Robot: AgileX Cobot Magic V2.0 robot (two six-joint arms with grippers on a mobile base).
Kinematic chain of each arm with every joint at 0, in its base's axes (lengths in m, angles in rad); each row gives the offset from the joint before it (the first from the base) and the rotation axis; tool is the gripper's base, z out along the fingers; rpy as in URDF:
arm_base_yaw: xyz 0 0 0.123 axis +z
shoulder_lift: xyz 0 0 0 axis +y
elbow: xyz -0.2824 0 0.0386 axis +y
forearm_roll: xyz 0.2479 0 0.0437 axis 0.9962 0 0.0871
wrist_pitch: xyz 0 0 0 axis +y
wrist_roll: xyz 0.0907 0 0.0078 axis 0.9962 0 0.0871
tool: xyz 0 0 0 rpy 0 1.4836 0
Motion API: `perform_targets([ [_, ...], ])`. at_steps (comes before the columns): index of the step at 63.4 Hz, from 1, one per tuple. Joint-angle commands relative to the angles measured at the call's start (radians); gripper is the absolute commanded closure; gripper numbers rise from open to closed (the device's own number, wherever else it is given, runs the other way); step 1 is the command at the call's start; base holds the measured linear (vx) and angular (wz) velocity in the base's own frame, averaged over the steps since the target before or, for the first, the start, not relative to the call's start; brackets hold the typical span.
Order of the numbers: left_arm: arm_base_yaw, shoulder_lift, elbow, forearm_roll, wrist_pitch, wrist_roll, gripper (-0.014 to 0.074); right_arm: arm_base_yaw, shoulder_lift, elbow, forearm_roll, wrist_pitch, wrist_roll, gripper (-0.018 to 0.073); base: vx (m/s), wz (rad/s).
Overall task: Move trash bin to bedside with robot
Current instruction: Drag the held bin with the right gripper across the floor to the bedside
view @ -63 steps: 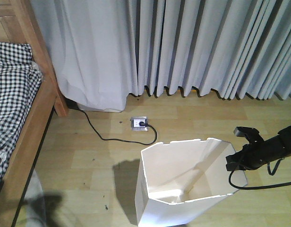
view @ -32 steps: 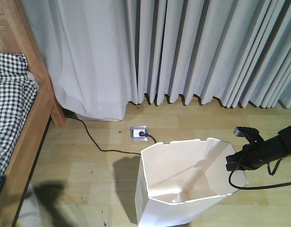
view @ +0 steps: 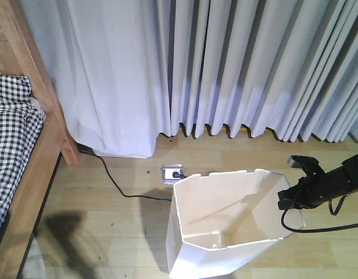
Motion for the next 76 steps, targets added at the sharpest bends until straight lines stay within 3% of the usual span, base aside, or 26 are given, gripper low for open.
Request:
perform_targets([
  [1,-0.003,-0.014,0.003,-0.002,-0.066,-0.004,0.0603,-0.002,-0.076,-0.01,0.043,0.2,0.009,0.0564,0.06,0.01],
  [76,-0.003,-0.014,0.003,-0.002,-0.066,-0.004,0.0603,-0.002,-0.076,-0.01,0.046,0.2,0.009,0.0564,0.0,0.0],
])
